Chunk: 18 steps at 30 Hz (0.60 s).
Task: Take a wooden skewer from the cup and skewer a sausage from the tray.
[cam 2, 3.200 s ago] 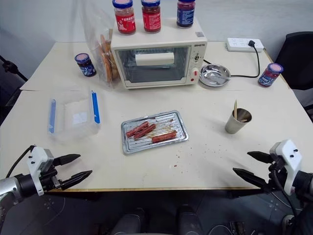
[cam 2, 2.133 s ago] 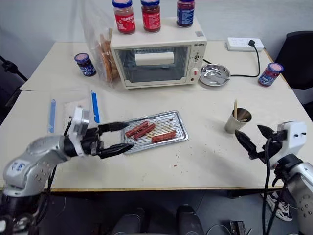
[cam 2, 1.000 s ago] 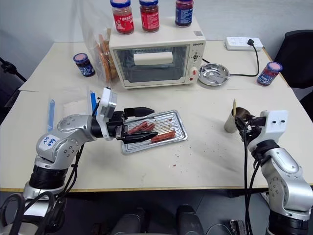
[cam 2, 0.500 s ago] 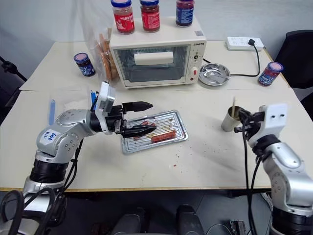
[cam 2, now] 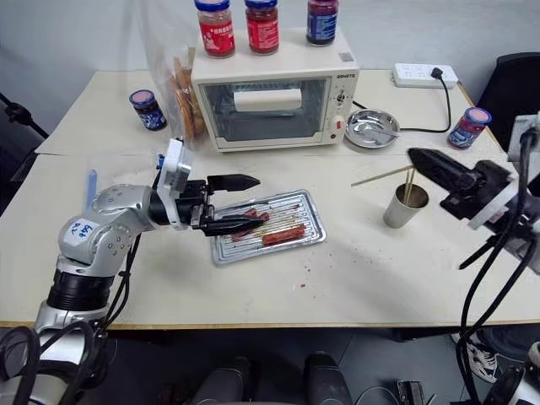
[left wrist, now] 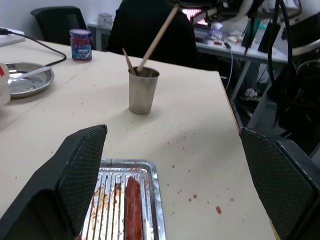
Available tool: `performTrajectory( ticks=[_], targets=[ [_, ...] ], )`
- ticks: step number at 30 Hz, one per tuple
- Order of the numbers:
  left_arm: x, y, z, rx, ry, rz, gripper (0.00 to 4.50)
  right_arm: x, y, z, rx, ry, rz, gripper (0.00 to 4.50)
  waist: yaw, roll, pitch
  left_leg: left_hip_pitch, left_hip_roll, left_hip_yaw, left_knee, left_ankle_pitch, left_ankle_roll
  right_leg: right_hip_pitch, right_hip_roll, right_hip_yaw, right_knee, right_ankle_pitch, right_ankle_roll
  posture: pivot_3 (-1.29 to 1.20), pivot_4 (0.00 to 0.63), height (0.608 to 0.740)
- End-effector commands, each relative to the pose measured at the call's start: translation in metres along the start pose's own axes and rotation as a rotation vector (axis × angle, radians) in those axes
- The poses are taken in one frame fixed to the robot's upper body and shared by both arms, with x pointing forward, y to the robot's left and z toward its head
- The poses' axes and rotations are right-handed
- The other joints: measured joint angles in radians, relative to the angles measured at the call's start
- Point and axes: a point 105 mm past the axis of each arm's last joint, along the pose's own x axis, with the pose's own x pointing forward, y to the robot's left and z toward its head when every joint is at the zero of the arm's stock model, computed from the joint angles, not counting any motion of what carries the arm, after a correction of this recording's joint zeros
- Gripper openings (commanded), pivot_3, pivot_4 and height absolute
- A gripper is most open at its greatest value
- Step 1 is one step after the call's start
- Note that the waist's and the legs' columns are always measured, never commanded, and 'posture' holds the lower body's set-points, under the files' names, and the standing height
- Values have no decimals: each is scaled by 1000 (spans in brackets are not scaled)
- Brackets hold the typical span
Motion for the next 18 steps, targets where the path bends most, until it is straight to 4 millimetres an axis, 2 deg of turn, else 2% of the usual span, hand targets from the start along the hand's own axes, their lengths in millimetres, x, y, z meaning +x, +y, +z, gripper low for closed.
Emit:
performTrajectory(
  ticks=[1, 5, 10, 18],
  targets=[
    [-1, 0, 13, 26, -36, 7, 4500, 17, 22, 8, 194, -95, 142, 19, -2, 0, 0, 0, 0, 0, 0, 0, 0, 0, 0, 0, 0, 0, 0, 0, 150, 740],
    [-3, -3, 15, -39, -80, 0, 4500, 43, 31, -12, 346, -114, 247, 19, -8, -1, 1, 0, 1, 0, 1, 0, 0, 0, 1, 0, 1, 0, 0, 0, 150, 740],
    [-3, 3, 22, -24, -102, 39, 4500, 60, 39, -22, 454, -124, 335, 19, -4, 0, 1, -2, 0, 0, 1, 0, 0, -3, 0, 0, 1, 0, 0, 0, 150, 740],
    [4, 2, 36, -6, -148, 36, 4500, 67, 53, -44, 468, -24, 398, 19, -2, 0, 1, -3, -1, -1, 2, 0, 0, -3, -1, -1, 0, 0, 0, 0, 150, 740]
  ],
)
